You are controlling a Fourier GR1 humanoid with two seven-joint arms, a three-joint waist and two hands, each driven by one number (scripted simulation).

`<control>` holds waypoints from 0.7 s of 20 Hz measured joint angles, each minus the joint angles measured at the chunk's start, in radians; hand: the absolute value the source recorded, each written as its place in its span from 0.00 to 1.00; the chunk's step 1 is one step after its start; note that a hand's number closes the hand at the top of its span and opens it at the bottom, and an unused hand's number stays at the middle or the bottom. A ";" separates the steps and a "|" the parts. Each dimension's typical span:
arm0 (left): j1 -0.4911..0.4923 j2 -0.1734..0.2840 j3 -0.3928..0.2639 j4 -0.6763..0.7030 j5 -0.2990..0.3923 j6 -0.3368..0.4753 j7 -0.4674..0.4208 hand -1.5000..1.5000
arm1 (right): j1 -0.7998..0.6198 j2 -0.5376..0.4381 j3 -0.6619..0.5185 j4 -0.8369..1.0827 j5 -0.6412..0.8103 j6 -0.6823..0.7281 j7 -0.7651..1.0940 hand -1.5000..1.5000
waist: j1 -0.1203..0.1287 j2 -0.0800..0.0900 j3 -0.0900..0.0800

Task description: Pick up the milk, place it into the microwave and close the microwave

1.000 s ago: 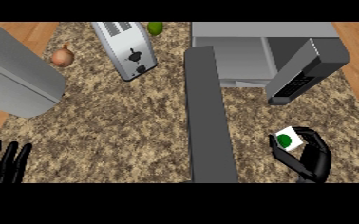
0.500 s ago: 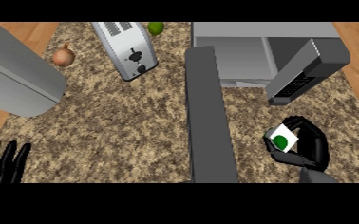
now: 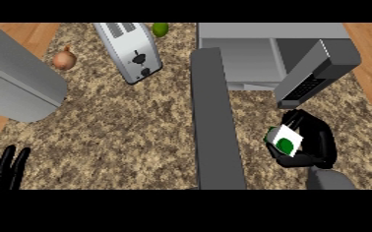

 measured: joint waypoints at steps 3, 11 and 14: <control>0.025 0.006 0.009 -0.020 0.016 -0.011 0.006 0.00 | -0.004 0.022 0.029 -0.081 0.036 -0.061 0.067 1.00 | 0.001 0.000 0.000; -0.023 0.028 0.068 0.017 0.054 -0.028 0.028 0.00 | -0.225 0.053 0.035 -0.029 0.131 -0.210 0.261 1.00 | 0.008 0.002 0.000; -0.001 0.025 0.095 0.039 0.063 -0.065 -0.006 0.00 | -0.309 0.048 0.015 0.060 0.147 -0.224 0.272 1.00 | 0.013 0.003 0.000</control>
